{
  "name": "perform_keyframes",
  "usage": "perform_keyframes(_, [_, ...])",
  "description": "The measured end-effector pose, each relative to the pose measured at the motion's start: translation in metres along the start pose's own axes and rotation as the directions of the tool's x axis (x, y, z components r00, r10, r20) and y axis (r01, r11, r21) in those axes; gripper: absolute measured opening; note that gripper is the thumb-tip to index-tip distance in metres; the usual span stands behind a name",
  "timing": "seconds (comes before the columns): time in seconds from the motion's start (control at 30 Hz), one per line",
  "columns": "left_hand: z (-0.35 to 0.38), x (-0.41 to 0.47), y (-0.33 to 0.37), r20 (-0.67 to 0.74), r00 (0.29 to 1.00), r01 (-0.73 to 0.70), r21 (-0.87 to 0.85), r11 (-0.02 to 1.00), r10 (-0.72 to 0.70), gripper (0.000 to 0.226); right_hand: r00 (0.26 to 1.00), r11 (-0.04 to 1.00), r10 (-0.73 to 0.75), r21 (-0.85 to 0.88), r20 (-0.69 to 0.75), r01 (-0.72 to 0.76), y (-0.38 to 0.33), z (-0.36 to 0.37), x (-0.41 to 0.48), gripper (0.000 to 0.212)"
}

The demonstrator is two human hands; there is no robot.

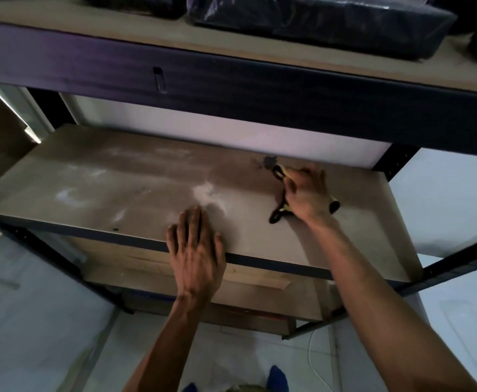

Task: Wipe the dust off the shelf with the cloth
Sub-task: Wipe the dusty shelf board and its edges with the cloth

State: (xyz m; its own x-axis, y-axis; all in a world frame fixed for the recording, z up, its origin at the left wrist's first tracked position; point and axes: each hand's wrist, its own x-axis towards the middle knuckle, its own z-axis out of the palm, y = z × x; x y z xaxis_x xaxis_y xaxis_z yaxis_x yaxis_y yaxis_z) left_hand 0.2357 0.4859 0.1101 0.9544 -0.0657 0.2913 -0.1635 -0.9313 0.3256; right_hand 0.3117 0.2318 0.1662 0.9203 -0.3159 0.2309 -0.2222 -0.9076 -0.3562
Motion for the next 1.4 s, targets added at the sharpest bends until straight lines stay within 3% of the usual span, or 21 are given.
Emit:
perform_keyframes(0.07, [-0.001,0.001,0.001,0.0,1.0,0.014,-0.004,1.0,-0.014,0.063,0.992,0.992,0.125,-0.023,-0.019,-0.126,0.015,0.008,-0.004,0.03])
perform_keyframes(0.1, [-0.002,0.001,0.002,0.003,1.0,0.018,-0.002,1.0,-0.018,0.063,0.993,0.993,0.116,-0.024,-0.028,-0.117,0.009,0.013,-0.011,0.029])
perform_keyframes(0.2, [-0.002,0.0,0.003,0.013,1.0,0.017,0.013,1.0,-0.017,0.063,0.995,0.997,-0.069,0.031,0.073,0.066,-0.045,0.023,-0.032,0.03])
perform_keyframes(0.3, [-0.003,0.0,0.002,0.025,1.0,0.011,0.026,1.0,-0.012,0.063,0.949,0.958,-0.285,0.068,0.137,0.278,-0.09,0.028,-0.047,0.033])
perform_keyframes(0.4, [-0.004,-0.001,0.002,0.028,1.0,0.007,0.025,1.0,-0.007,0.063,0.916,0.938,-0.339,0.151,0.215,0.312,-0.093,0.022,-0.046,0.031])
perform_keyframes(0.47, [-0.005,0.0,0.002,0.027,1.0,0.005,0.022,1.0,-0.006,0.062,0.917,0.922,-0.372,0.17,0.146,0.347,-0.078,0.011,-0.037,0.03])
perform_keyframes(0.57, [-0.006,0.0,0.002,0.026,1.0,0.007,0.021,1.0,-0.008,0.063,0.975,0.971,-0.218,0.114,0.047,0.212,-0.034,-0.004,-0.012,0.032])
perform_keyframes(0.7, [-0.006,0.0,0.003,0.017,1.0,0.013,0.001,1.0,-0.013,0.061,0.998,0.997,0.039,-0.065,0.05,-0.036,0.015,0.003,-0.016,0.037])
perform_keyframes(0.8, [-0.005,0.0,0.005,0.008,1.0,0.021,0.001,1.0,-0.021,0.06,0.999,0.998,0.021,-0.054,0.044,-0.019,-0.028,0.019,-0.043,0.034])
perform_keyframes(0.93, [-0.004,0.0,0.001,0.021,1.0,0.012,-0.003,1.0,-0.012,0.06,0.981,0.987,-0.156,-0.005,0.113,0.158,-0.114,0.037,-0.057,0.033])
perform_keyframes(1.1, [-0.013,0.003,-0.005,-0.004,0.999,-0.036,-0.03,0.999,0.036,0.055,0.963,0.975,-0.215,0.096,0.164,0.202,-0.113,0.025,-0.039,0.03])
perform_keyframes(1.27, [-0.021,0.007,-0.036,-0.049,0.999,-0.001,-0.02,1.0,0.0,0.06,0.997,0.995,0.082,-0.058,-0.011,-0.083,-0.043,0.001,-0.039,0.03])
perform_keyframes(1.4, [-0.021,0.004,-0.061,-0.051,0.999,-0.001,-0.005,1.0,0.001,0.062,0.969,0.956,0.248,-0.162,0.001,-0.245,-0.055,0.01,-0.066,0.036])
